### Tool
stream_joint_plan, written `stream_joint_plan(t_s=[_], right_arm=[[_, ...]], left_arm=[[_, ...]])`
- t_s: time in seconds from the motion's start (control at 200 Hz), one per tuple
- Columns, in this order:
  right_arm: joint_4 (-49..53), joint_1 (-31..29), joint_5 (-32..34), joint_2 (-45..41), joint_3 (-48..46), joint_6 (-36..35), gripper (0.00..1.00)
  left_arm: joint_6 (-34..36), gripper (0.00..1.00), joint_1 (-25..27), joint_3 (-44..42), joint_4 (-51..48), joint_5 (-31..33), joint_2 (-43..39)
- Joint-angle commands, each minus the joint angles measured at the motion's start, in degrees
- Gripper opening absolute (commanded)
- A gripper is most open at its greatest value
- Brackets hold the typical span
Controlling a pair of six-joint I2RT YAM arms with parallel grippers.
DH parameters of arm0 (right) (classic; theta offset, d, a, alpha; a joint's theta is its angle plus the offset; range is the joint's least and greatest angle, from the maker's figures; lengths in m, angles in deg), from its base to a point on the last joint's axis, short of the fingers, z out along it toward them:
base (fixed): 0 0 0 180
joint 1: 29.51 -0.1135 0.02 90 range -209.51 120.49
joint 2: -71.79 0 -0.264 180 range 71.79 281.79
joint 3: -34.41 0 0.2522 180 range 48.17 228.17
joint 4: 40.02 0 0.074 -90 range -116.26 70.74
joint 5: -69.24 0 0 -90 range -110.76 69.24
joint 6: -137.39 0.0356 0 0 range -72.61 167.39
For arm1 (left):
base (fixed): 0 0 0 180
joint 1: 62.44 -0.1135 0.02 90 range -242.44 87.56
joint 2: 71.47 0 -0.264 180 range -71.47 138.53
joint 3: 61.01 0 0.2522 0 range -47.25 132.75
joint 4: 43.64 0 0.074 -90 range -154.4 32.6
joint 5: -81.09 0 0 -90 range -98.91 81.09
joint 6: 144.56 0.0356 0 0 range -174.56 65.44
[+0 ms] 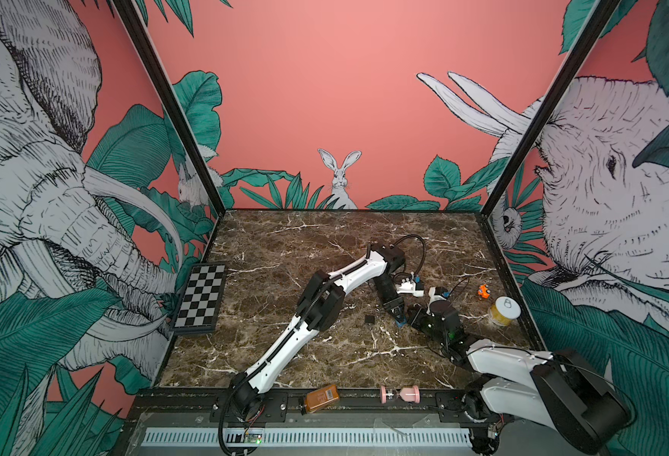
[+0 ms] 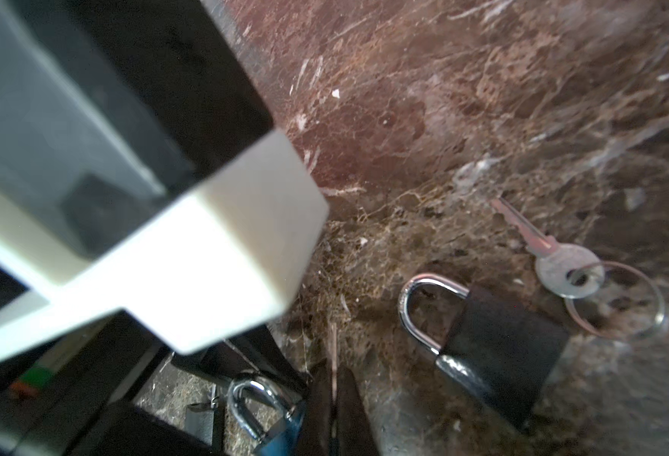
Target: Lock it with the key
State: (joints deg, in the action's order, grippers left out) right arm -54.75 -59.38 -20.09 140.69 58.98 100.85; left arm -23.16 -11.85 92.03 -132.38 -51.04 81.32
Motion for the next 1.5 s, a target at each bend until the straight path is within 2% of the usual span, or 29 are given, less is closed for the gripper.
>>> stream_joint_plan(t_s=[0.0, 0.21, 0.27, 0.32, 0.375, 0.39, 0.555, 0.64, 0.73, 0.83, 0.93, 1.11, 1.2, 1.325, 1.495], right_arm=[[-3.53, -0.64, 2.12, 1.09, -0.68, 0.68, 0.0], [-5.04, -0.72, 2.05, 3.07, -0.59, 0.9, 0.0], [-5.08, -0.72, 2.06, 3.25, -0.52, 0.93, 0.0], [-4.97, -0.72, 2.08, 3.32, -0.44, 0.95, 0.0], [-4.95, -0.75, 2.02, 3.34, -0.36, 0.89, 0.0], [-4.92, -0.72, 2.05, 3.32, -0.35, 0.91, 0.0], [-4.29, -0.72, 2.07, 2.92, -0.18, 1.06, 0.0], [-3.93, -0.76, 1.81, 2.9, 0.08, 1.0, 0.0], [-2.49, -0.79, 2.06, 2.96, 0.56, 1.13, 0.0], [-2.95, -0.81, 1.78, 3.19, 0.52, 1.28, 0.0], [-2.2, -0.95, 1.98, 3.01, 0.67, 1.58, 0.0], [-1.18, -1.09, 1.7, 2.83, 0.97, 1.92, 0.0], [-0.53, -1.26, 1.94, 2.43, 0.95, 2.25, 0.07], [1.1, -1.36, 2.52, 0.88, 0.84, 1.89, 0.16], [4.68, -1.34, 3.82, -2.4, 1.0, 0.98, 0.22]], left_arm=[[-0.27, 0.37, 0.22, 0.78, 2.74, 4.71, -0.92], [-1.68, 0.43, 0.21, 0.1, 5.82, 6.91, -1.27], [-1.96, 0.64, 0.13, -0.22, 6.59, 7.15, -3.01], [-2.33, 0.76, 0.04, -0.9, 7.91, 8.89, -3.76], [-3.23, 0.95, -0.14, -2.14, 10.15, 10.06, -5.07], [-3.65, 0.97, -0.27, -2.7, 11.02, 10.32, -5.6], [-7.69, 0.97, -1.61, -11.28, 21.25, 13.4, -12.09], [-11.93, 0.97, -2.95, -16.93, 27.94, 16.4, -15.99], [-18.53, 0.98, -4.95, -25.47, 37.88, 19.06, -21.22], [-24.96, 0.97, -7.42, -36.09, 49.6, 17.94, -28.85], [-27.09, 0.97, -8.16, -44.23, 57.6, 20.18, -35.82], [-30.12, 0.98, -8.19, -51.24, 62.55, 24.3, -43.7], [-32.04, 0.98, -8.28, -52.45, 62.26, 26.0, -45.89], [-31.84, 0.97, -8.27, -54.11, 61.8, 24.55, -47.34], [-32.22, 0.98, -8.23, -56.47, 62.76, 22.65, -48.23]])
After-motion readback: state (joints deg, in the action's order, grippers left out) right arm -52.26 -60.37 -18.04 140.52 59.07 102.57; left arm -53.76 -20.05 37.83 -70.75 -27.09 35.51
